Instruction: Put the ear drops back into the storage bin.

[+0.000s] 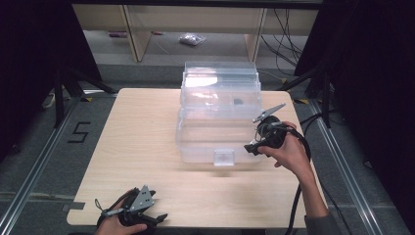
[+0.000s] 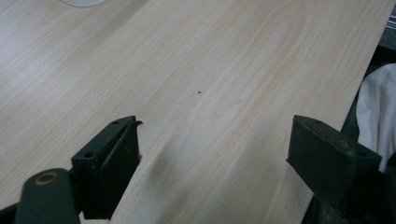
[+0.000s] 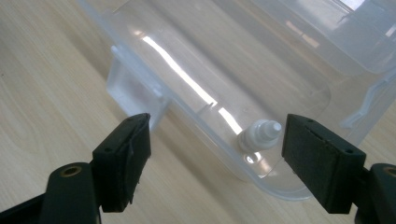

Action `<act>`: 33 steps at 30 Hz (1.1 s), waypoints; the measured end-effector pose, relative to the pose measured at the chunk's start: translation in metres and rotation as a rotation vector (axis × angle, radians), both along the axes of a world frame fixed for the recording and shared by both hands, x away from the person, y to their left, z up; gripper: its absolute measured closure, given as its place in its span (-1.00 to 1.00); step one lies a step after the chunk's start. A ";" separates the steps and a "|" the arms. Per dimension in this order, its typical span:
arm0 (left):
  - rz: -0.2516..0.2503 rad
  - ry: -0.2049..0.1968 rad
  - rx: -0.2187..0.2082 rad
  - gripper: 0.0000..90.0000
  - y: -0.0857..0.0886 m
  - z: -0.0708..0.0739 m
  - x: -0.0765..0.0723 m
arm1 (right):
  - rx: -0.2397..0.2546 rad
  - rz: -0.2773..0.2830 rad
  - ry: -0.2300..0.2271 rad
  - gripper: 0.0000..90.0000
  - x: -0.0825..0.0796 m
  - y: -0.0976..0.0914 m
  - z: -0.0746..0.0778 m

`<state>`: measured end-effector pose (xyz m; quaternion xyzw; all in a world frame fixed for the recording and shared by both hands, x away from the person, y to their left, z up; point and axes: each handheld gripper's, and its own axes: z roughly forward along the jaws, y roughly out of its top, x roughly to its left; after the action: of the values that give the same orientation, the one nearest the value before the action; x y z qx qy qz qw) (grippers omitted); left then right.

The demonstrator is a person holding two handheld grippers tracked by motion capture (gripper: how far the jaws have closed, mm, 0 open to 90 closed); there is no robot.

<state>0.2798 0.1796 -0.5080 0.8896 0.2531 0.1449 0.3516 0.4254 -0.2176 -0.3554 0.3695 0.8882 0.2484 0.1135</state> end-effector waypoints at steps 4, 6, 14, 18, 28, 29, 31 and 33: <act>-0.004 0.003 0.000 -0.64 0.000 0.000 0.000 | 0.005 0.015 -0.017 -0.45 -0.007 -0.003 0.000; -0.001 0.001 0.001 -0.64 0.000 0.000 0.000 | 0.010 0.012 -0.024 -0.45 -0.011 -0.005 -0.001; -0.001 0.004 0.005 -0.64 0.000 0.000 0.001 | 0.030 0.033 -0.036 -0.46 -0.021 -0.008 -0.011; -0.004 0.004 0.006 -0.64 0.000 0.000 0.001 | 0.053 0.032 -0.047 -0.47 -0.025 -0.009 -0.017; 0.001 0.000 0.000 -0.64 0.000 0.000 0.000 | 0.111 0.016 -0.082 -0.51 -0.040 -0.011 -0.030; 0.001 0.001 0.000 -0.64 0.000 0.000 0.000 | 0.108 0.032 -0.077 -0.51 -0.042 -0.013 -0.032; 0.001 0.001 -0.001 -0.64 0.000 0.000 0.000 | 0.109 0.020 -0.071 -0.51 -0.045 -0.013 -0.033; 0.002 0.000 -0.002 -0.64 0.000 0.000 0.000 | 0.110 0.019 -0.091 -0.51 -0.045 -0.013 -0.036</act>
<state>0.2797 0.1798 -0.5076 0.8890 0.2539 0.1451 0.3523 0.3802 -0.2303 -0.3914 0.3549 0.8706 0.3146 0.1306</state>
